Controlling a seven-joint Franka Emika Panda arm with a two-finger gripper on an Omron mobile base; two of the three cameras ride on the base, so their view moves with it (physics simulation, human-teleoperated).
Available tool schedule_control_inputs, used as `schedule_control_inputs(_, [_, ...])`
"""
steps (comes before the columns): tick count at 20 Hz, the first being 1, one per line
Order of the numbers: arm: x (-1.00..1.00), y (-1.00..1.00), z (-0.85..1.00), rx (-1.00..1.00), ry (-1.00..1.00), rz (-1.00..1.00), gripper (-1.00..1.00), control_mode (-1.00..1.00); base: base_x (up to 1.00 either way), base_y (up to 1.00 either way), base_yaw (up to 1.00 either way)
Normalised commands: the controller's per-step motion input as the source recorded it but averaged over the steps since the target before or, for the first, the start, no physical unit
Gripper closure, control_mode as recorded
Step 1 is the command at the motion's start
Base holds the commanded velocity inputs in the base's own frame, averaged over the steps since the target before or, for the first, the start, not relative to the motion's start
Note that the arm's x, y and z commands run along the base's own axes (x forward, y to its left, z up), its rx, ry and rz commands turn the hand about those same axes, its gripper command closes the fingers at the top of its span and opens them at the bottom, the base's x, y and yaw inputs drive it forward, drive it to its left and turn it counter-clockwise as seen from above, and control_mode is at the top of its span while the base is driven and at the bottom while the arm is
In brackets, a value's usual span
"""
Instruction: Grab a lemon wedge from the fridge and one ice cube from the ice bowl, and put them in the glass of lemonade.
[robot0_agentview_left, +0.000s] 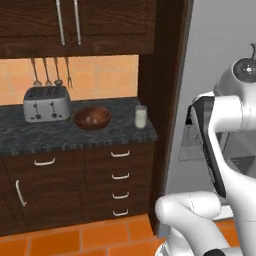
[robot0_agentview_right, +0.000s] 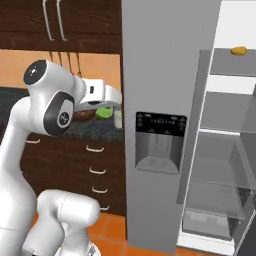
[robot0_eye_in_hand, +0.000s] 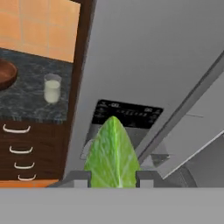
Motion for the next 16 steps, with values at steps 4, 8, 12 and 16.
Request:
schedule_control_inputs(4, [0.0, 0.0, 0.0, 0.0, 0.0, 0.0, 1.0, 1.0, 0.56, 1.0, -0.21])
schedule_control_inputs(8, [0.0, 0.0, 0.0, 0.0, 0.0, 0.0, 1.0, 1.0, 0.61, 0.97, -0.26])
schedule_control_inputs(12, [0.0, 0.0, 0.0, 0.0, 0.0, 0.0, 1.0, 1.0, 0.72, 0.11, -0.05])
schedule_control_inputs(16, [0.0, 0.0, 0.0, 0.0, 0.0, 0.0, 1.0, 1.0, 0.35, -0.21, 0.0])
